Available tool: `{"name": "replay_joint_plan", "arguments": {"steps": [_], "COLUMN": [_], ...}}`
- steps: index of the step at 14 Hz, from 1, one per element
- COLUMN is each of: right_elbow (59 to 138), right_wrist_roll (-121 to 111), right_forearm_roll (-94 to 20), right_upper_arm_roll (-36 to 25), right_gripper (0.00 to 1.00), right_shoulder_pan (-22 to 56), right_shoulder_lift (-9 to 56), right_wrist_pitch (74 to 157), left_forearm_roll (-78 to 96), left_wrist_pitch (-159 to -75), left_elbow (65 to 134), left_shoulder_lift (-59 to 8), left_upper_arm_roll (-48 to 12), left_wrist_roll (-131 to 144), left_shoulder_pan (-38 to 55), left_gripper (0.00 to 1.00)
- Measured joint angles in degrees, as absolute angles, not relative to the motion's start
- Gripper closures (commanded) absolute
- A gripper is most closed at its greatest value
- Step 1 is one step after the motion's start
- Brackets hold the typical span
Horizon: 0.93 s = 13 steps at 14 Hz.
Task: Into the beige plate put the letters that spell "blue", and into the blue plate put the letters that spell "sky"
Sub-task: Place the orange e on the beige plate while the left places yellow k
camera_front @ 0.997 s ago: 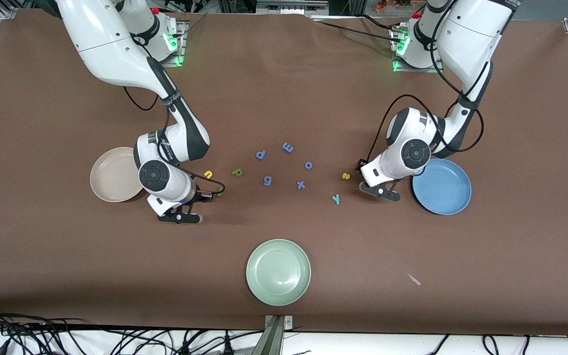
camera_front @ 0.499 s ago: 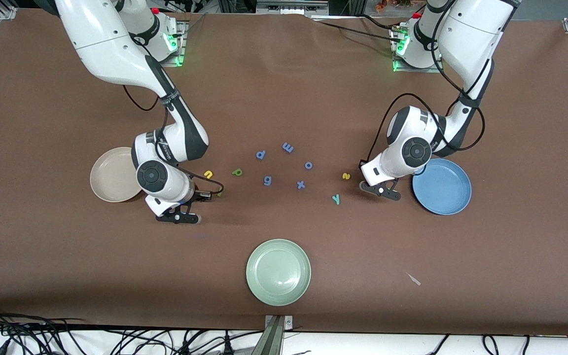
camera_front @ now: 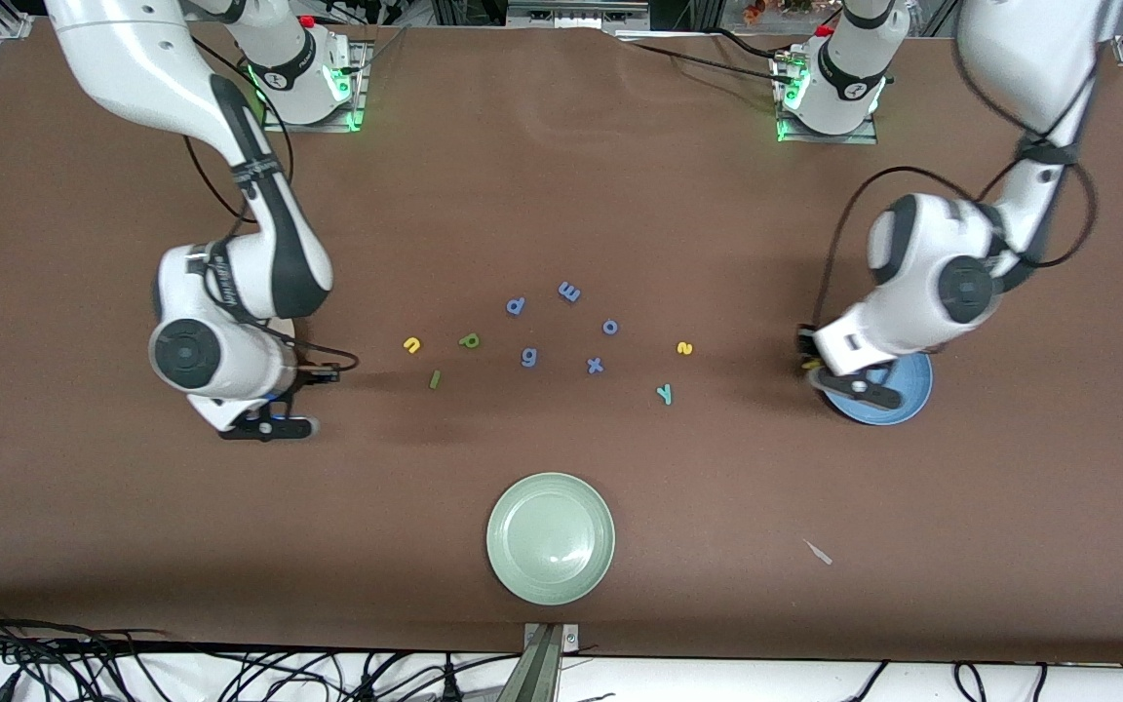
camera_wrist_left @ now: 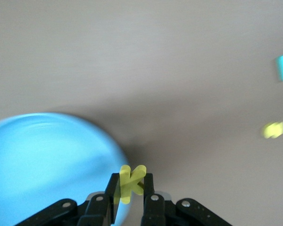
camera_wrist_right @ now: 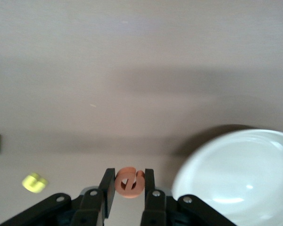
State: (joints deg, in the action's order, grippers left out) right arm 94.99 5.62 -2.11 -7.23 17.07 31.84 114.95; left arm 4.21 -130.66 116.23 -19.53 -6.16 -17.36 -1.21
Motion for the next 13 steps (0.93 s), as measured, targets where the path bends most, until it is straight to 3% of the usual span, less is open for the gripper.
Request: {"name": "replay_joint_plan", "arguments": {"steps": [3, 5, 6, 8, 9, 10, 11, 13], "right_elbow": [99.1, 105.2, 108.5, 113.7, 115.4, 116.4, 117.1, 117.2], "right_wrist_roll": [-1.8, -5.6, -7.2, -10.0, -11.0, -11.6, -11.7, -11.7], "right_forearm_roll": [-2.1, -2.1, -2.1, -2.1, -2.1, -2.1, -2.1, -2.1], "right_upper_arm_roll": [-10.8, -12.3, -12.9, -14.2, -14.7, -15.1, -15.4, -15.3], "right_gripper": [0.76, 0.76, 0.76, 0.75, 0.63, 0.14, 0.0, 0.0], "right_shoulder_pan": [17.0, 16.9, 16.9, 16.9, 16.9, 16.9, 16.9, 17.1], "right_shoulder_lift": [29.8, 28.0, 27.0, 25.0, 24.2, 23.7, 23.2, 22.9], "right_wrist_pitch": [116.8, 122.9, 125.9, 129.1, 129.7, 130.0, 130.2, 130.2], "left_forearm_roll": [4.2, 2.8, 2.3, 2.2, 2.2, 2.2, 2.2, 2.5], "left_wrist_pitch": [-130.5, -130.6, -130.9, -131.8, -132.0, -132.1, -132.1, -132.2], "left_elbow": [118.1, 119.1, 119.1, 119.1, 119.1, 119.1, 119.1, 118.9], "left_shoulder_lift": [-19.6, -20.3, -20.7, -21.4, -21.5, -21.5, -21.5, -21.5], "left_upper_arm_roll": [-6.0, -6.1, -6.1, -6.2, -6.2, -6.3, -6.5, -7.1], "left_wrist_roll": [-26.9, -27.7, -27.7, -27.7, -27.7, -27.7, -27.7, -27.6], "left_shoulder_pan": [-8.6, -10.0, -10.2, -10.3, -10.3, -10.2, -10.2, -9.0], "left_gripper": [0.74, 0.39, 0.13, 0.04, 0.04, 0.05, 0.07, 0.09]}}
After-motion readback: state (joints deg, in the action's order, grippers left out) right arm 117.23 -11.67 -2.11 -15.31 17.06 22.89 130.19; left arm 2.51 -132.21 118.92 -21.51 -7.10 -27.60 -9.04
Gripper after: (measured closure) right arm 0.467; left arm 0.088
